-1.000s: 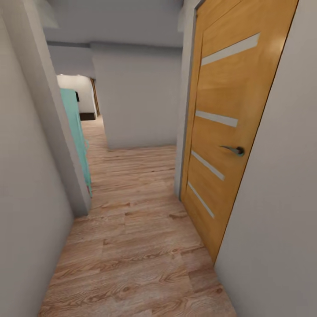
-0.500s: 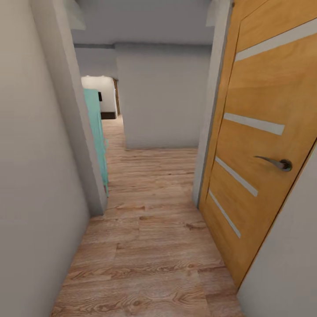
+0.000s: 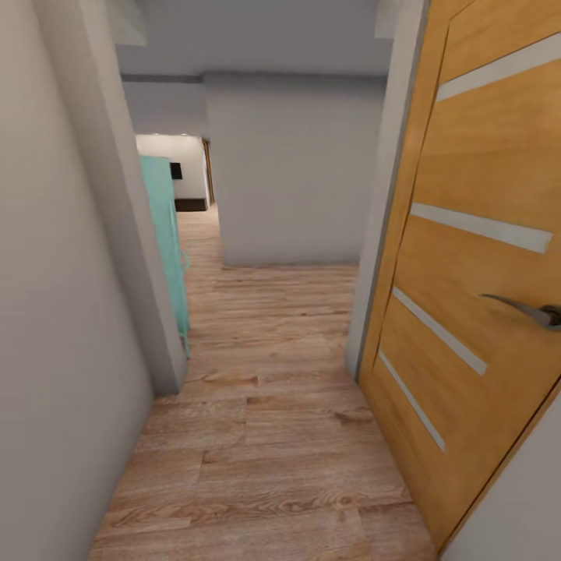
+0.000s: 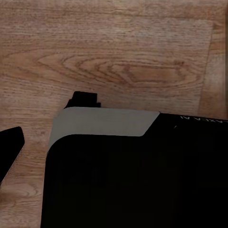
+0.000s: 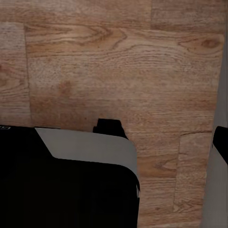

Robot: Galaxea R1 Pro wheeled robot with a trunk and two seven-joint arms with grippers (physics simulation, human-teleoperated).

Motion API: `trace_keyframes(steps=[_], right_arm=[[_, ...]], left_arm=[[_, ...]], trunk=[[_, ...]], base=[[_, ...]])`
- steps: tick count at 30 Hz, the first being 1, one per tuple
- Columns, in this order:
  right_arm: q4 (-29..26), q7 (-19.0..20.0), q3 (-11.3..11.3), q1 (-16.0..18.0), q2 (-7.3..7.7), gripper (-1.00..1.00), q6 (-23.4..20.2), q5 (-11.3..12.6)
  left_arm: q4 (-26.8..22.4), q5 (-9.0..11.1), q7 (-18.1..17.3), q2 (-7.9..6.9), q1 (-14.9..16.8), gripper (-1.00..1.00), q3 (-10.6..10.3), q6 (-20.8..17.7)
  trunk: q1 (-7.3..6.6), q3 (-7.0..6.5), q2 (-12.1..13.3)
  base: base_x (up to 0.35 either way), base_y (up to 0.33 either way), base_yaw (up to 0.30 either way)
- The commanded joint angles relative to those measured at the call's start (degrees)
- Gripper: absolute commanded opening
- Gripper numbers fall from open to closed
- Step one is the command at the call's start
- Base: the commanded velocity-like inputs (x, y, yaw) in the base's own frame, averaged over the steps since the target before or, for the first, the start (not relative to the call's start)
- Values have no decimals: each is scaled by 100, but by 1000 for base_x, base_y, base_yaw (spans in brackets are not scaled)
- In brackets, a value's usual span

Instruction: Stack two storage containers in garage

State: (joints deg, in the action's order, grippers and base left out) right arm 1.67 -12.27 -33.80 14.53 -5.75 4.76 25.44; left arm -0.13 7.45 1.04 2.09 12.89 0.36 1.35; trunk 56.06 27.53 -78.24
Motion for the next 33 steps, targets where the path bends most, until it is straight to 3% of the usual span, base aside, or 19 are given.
trace_keyframes(steps=[1, 33], right_arm=[[18, -3, -48, 6, -5, 100, 33, 58], [18, -3, -48, 6, 4, 100, 42, 67]], left_arm=[[4, 46, 10, 2, 3, 100, -1, 14], [4, 38, 10, 7, 3, 100, -1, 14]], trunk=[[3, 6, -3], [3, 15, -3]], base=[[322, 0, 0], [322, 0, 23]])
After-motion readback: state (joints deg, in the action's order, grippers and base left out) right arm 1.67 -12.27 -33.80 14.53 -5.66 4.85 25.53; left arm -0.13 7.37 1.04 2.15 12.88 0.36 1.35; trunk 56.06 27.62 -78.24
